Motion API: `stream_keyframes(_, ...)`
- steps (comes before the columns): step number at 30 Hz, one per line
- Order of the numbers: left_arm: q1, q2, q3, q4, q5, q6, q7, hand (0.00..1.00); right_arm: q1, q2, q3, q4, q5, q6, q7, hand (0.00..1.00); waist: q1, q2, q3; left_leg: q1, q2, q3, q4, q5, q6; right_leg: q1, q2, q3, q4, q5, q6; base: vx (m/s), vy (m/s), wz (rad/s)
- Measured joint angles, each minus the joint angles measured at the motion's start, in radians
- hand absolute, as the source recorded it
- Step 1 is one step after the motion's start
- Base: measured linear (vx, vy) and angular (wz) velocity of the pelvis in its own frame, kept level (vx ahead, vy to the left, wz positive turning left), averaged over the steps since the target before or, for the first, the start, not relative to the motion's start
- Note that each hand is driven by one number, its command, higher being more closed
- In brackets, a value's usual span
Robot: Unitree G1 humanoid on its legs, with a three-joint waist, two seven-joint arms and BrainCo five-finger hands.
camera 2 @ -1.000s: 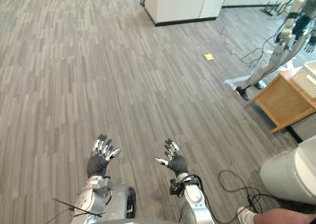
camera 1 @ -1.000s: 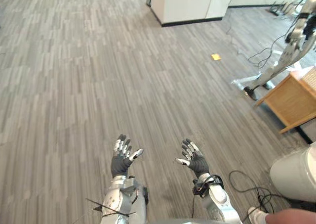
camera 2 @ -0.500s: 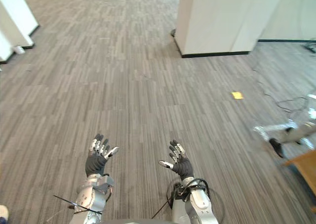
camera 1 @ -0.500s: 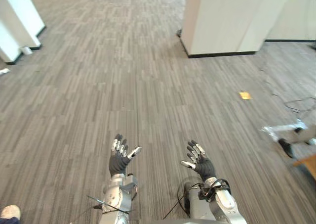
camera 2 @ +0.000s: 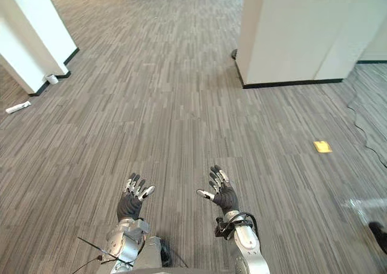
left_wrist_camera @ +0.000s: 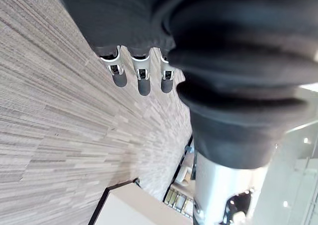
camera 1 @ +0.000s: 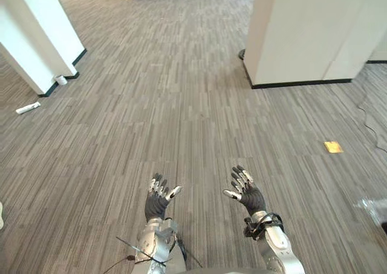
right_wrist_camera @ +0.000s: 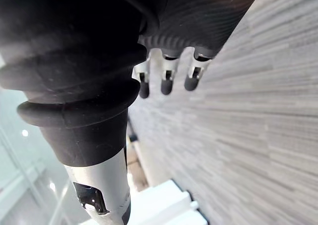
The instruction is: Organize washtable
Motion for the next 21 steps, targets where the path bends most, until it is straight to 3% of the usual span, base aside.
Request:
stream_keyframes(1,0.011,-0.002,0.019,-0.010,0.001,-0.001,0.001,0.00,-0.017,0.001,0.014,0.008,-0.012,0.001,0.000,0.00,0.000,-0.017,-0.008,-0.007,-0.027,-0.002,0.058,-0.009,0.045,-0.050,-0.041,0.036,0.126,0.000,0.000,0.76,0.364,-0.28)
stream_keyframes(2,0.026,-0.003,0.039,-0.011,0.000,-0.001,0.002,0.00,-0.019,0.011,0.032,0.008,-0.026,0.000,0.000,0.00,0.000,-0.058,-0.025,-0.002,-0.057,0.016,0.122,-0.059,0.087,-0.122,-0.090,0.085,0.305,0.010,0.005,0.77,0.373,-0.19)
stream_keyframes(3,0.028,-0.002,0.051,-0.011,0.001,0.001,0.003,0.00,-0.019,0.020,0.035,0.009,-0.030,0.000,0.000,0.00,-0.006,-0.078,-0.032,0.008,-0.073,0.034,0.148,-0.095,0.095,-0.158,-0.116,0.103,0.392,0.038,0.016,0.69,0.320,0.00)
stream_keyframes(4,0.025,0.009,0.059,-0.011,0.005,0.005,0.005,0.00,-0.018,0.034,0.032,0.014,-0.036,0.000,0.000,0.00,-0.009,-0.096,-0.033,0.037,-0.102,0.042,0.194,-0.168,0.111,-0.213,-0.148,0.128,0.553,0.161,0.049,0.70,0.302,0.21)
stream_keyframes(5,0.024,0.019,0.057,-0.012,0.011,0.010,0.005,0.00,-0.021,0.046,0.018,0.041,-0.036,0.000,0.000,0.00,-0.013,-0.101,-0.032,0.100,-0.133,0.036,0.192,-0.230,0.123,-0.246,-0.165,0.148,0.665,0.371,0.080,0.70,0.301,0.25)
stream_keyframes(6,0.022,0.022,0.053,-0.015,0.013,0.014,0.006,0.00,-0.020,0.047,0.014,0.054,-0.036,0.000,0.000,0.00,-0.024,-0.090,-0.024,0.137,-0.147,0.027,0.180,-0.256,0.131,-0.270,-0.167,0.159,0.730,0.421,0.088,0.68,0.258,0.32)
stream_keyframes(7,0.017,0.039,0.055,-0.017,0.025,0.016,0.013,0.00,-0.024,0.067,0.014,0.075,-0.036,0.001,-0.001,0.00,-0.037,-0.091,-0.023,0.210,-0.172,0.002,0.144,-0.287,0.140,-0.342,-0.163,0.144,0.906,0.342,0.060,0.67,0.192,0.44)
stream_keyframes(8,0.004,0.046,0.055,-0.017,0.033,0.017,0.024,0.00,-0.017,0.075,0.013,0.074,-0.036,0.001,-0.001,0.00,-0.060,-0.079,-0.015,0.301,-0.182,-0.019,0.084,-0.299,0.142,-0.401,-0.158,0.088,0.991,0.254,-0.011,0.65,0.162,0.48)
stream_keyframes(10,-0.027,0.056,0.045,-0.018,0.039,0.016,0.026,0.00,-0.005,0.081,-0.005,0.068,-0.036,0.000,0.000,0.00,-0.087,-0.056,-0.007,0.431,-0.186,-0.053,-0.023,-0.299,0.140,-0.495,-0.128,-0.010,0.960,0.162,-0.049,0.62,0.113,0.52)
stream_keyframes(11,-0.041,0.060,0.042,-0.017,0.042,0.015,0.026,0.00,-0.002,0.080,-0.009,0.064,-0.036,-0.001,0.000,0.00,-0.099,-0.052,-0.006,0.463,-0.186,-0.064,-0.051,-0.296,0.134,-0.533,-0.118,-0.032,0.920,0.139,-0.049,0.62,0.077,0.66)
stream_keyframes(12,-0.069,0.071,0.032,-0.016,0.045,0.014,0.025,0.00,0.003,0.078,-0.016,0.060,-0.036,-0.002,0.000,0.00,-0.121,-0.052,-0.006,0.523,-0.193,-0.085,-0.101,-0.298,0.123,-0.608,-0.092,-0.040,0.785,0.118,-0.027,0.78,-0.001,0.71)
stream_keyframes(14,-0.110,0.084,-0.003,-0.004,0.047,0.014,0.026,0.00,0.017,0.069,-0.029,0.056,-0.036,0.000,-0.001,0.00,-0.151,-0.043,0.003,0.626,-0.199,-0.110,-0.156,-0.321,0.084,-0.676,-0.053,-0.030,0.418,0.159,0.008,0.69,-0.063,0.69)
stream_keyframes(16,-0.127,0.086,-0.025,-0.004,0.051,0.013,0.029,0.00,0.023,0.063,-0.030,0.035,-0.036,0.006,-0.001,0.00,-0.158,-0.042,0.004,0.704,-0.199,-0.104,-0.183,-0.354,0.048,-0.671,-0.019,-0.037,0.046,0.280,0.039,0.74,-0.154,0.59)
stream_keyframes(17,-0.118,0.082,-0.033,-0.015,0.053,0.007,0.034,0.00,0.030,0.051,-0.029,-0.018,-0.035,0.006,-0.001,0.00,-0.174,-0.047,0.004,0.781,-0.197,-0.116,-0.181,-0.398,0.019,-0.681,-0.009,-0.039,-0.005,0.277,0.022,0.93,-0.219,0.63)
stream_keyframes(18,-0.112,0.078,-0.036,-0.007,0.055,0.002,0.039,0.00,0.031,0.042,-0.029,-0.033,-0.035,0.006,-0.001,0.00,-0.174,-0.048,0.003,0.807,-0.197,-0.129,-0.165,-0.406,0.015,-0.686,0.001,-0.010,0.034,0.323,-0.037,0.99,-0.242,0.56)
stream_keyframes(19,-0.095,0.050,-0.036,-0.002,0.056,0.004,0.048,0.00,0.028,0.020,-0.033,-0.057,-0.035,0.007,0.000,0.00,-0.177,-0.029,-0.006,0.816,-0.168,-0.142,-0.079,-0.404,0.009,-0.698,0.013,-0.011,0.139,0.393,-0.057,0.68,-0.196,0.26)
stream_keyframes(21,-0.088,0.028,-0.040,-0.005,0.056,-0.001,0.047,0.00,0.030,0.005,-0.039,-0.095,-0.035,0.007,0.000,0.00,-0.171,0.009,-0.003,0.754,-0.117,-0.156,0.121,-0.374,0.019,-0.696,0.022,-0.040,0.226,0.408,-0.054,0.78,-0.263,0.12)
